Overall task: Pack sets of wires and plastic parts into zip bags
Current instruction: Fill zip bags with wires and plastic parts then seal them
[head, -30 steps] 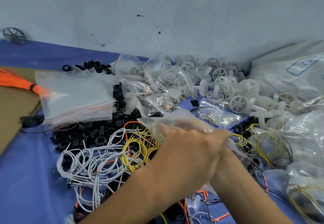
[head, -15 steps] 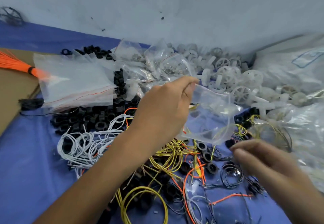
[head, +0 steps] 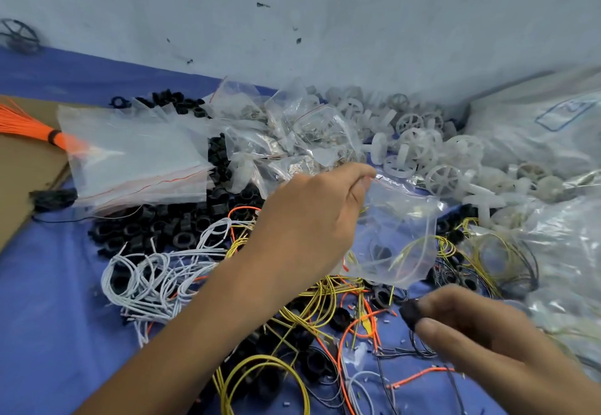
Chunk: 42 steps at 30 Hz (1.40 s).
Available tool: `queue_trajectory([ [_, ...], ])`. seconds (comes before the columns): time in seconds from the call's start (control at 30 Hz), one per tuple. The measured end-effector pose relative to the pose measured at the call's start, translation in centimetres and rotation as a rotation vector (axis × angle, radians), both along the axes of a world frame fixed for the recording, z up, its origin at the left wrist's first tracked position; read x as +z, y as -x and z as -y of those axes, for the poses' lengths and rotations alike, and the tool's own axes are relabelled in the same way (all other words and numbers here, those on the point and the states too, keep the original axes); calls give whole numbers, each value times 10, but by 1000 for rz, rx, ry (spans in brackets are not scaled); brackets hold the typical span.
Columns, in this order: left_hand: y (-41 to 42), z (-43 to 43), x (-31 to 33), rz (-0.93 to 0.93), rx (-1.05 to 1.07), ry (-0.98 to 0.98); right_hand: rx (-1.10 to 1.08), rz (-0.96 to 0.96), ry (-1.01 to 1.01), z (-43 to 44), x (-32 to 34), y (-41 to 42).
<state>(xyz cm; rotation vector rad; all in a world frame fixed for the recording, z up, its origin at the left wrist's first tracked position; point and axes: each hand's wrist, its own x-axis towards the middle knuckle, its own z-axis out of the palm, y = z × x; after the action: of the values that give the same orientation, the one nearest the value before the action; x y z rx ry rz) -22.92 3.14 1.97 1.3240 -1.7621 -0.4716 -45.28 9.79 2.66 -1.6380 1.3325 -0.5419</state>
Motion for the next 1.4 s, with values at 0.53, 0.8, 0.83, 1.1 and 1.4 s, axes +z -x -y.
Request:
queue_trajectory([
  [0.53, -3, -3, 2, -25, -11, 8, -236, 76, 515, 50, 25, -2],
  [0.8, -2, -5, 4, -12, -16, 18, -285, -597, 476, 228, -27, 64],
  [0.83, -3, -5, 4, -7, -19, 24, -244, -739, 462, 251, -33, 71],
  [1.1, -7, -7, 4, -9, -34, 29, -249, -1056, 278, 331, -64, 91],
  [1.4, -4, -8, 4, -9, -27, 3, -181, -1102, 422, 310, -56, 109],
])
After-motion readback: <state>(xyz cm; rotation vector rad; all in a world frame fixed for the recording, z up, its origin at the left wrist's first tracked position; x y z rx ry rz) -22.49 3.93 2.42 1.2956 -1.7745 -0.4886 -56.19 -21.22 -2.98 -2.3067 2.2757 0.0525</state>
